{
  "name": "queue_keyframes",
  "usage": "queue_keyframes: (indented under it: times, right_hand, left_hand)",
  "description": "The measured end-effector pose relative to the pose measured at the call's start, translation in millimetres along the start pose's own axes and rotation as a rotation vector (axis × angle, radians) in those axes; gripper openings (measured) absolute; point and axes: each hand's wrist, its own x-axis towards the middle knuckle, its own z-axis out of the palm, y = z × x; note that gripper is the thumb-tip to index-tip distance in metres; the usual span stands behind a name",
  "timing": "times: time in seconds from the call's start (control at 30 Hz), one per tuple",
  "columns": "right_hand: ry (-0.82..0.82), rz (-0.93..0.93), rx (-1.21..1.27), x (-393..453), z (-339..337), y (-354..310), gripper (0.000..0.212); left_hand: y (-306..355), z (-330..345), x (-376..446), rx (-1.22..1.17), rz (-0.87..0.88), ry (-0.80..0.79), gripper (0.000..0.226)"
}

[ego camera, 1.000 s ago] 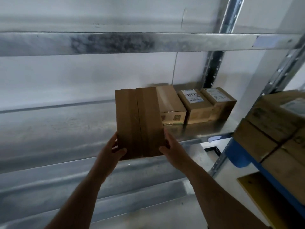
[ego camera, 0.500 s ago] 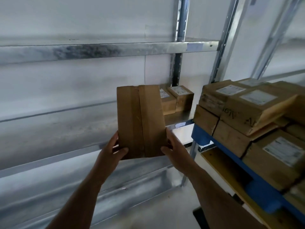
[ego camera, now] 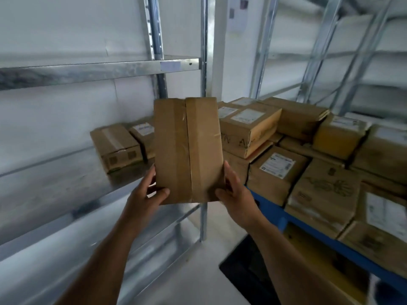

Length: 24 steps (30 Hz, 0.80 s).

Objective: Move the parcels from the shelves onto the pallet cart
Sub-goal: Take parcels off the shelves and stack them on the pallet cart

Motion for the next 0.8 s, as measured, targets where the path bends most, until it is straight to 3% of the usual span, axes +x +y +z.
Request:
queue_keyframes:
  times: [0.23,0.47,0.6,0.8]
  right_hand:
    - [0.245,-0.015,0.01,-27,-51,9,0.077]
    - [0.45,0.03,0.021,-41,-96,21,0.103]
    - [0.572,0.114,-0.058,-39,-116,36,0.102]
    - [0.652,0.264,-0.137,-29,-131,51,0.096]
  left_hand:
    - [46,49,34,-0.075,0.142,-0.183,0.064]
    - [86,115,77,-0.151,0.23,-0.348,0.048]
    - [97,150,98,-0.192,0.24,-0.467,0.043]
    - [96,186,121,-0.111,0.167,-0.565,0.06]
